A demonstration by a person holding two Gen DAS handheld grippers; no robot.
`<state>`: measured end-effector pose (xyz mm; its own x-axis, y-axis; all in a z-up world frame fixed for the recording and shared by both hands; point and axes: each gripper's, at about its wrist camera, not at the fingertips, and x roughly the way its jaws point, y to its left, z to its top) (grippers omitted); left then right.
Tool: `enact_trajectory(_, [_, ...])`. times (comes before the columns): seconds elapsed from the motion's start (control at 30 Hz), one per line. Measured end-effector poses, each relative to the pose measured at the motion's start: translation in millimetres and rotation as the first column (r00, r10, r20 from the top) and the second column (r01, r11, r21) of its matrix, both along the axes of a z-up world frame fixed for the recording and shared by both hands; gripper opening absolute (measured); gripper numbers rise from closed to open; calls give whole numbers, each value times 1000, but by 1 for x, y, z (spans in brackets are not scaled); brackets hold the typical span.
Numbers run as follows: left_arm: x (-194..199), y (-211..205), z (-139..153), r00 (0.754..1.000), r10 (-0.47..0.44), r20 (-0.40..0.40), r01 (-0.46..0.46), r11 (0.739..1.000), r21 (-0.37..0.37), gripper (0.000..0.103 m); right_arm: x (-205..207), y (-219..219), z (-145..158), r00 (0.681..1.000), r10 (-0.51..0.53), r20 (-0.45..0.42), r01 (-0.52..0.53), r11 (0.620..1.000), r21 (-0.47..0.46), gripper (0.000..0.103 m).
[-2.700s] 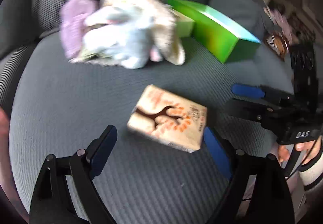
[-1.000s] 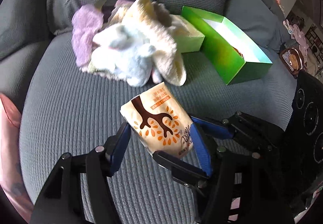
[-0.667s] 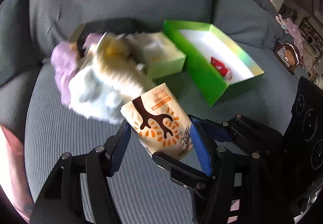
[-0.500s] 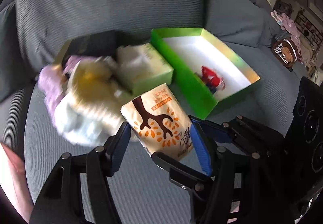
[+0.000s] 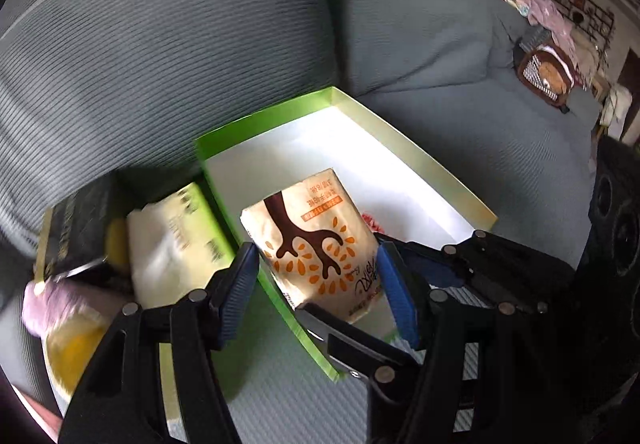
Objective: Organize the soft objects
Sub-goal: 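Carry the tree-print tissue pack into the green box and release it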
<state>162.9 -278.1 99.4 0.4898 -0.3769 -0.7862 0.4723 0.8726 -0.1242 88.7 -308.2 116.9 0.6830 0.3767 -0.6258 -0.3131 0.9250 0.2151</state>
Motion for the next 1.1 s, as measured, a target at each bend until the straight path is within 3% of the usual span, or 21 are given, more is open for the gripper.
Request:
enact_trajectory(0.23, [31, -24, -24, 996, -21, -83, 21, 1000, -5, 60, 30, -31, -18, 993, -59, -103, 58, 998, -8, 52])
enact_trajectory(0.53, [46, -23, -48, 979, 11, -204, -18, 999, -32, 60, 49, -35, -36, 963, -94, -252, 74, 994, -85, 53])
enact_trajectory(0.6, [47, -18, -49, 972, 26, -234, -38, 998, -47, 64, 50, -37, -40, 958, -101, -269, 77, 992, -98, 57])
enact_trajectory(0.73, [38, -9, -34, 978, 41, -205, -54, 997, -58, 81, 43, -34, -37, 962, -113, -250, 82, 988, -129, 59])
enact_trajectory(0.93, [9, 24, 1, 991, 96, -96, -105, 991, -83, 102, 17, -30, -16, 973, -145, -180, 114, 978, -176, 77])
enact_trajectory(1.1, [-32, 71, 25, 983, 182, -7, -182, 980, -82, 102, -16, -15, 7, 984, -132, -118, 112, 980, -161, 83])
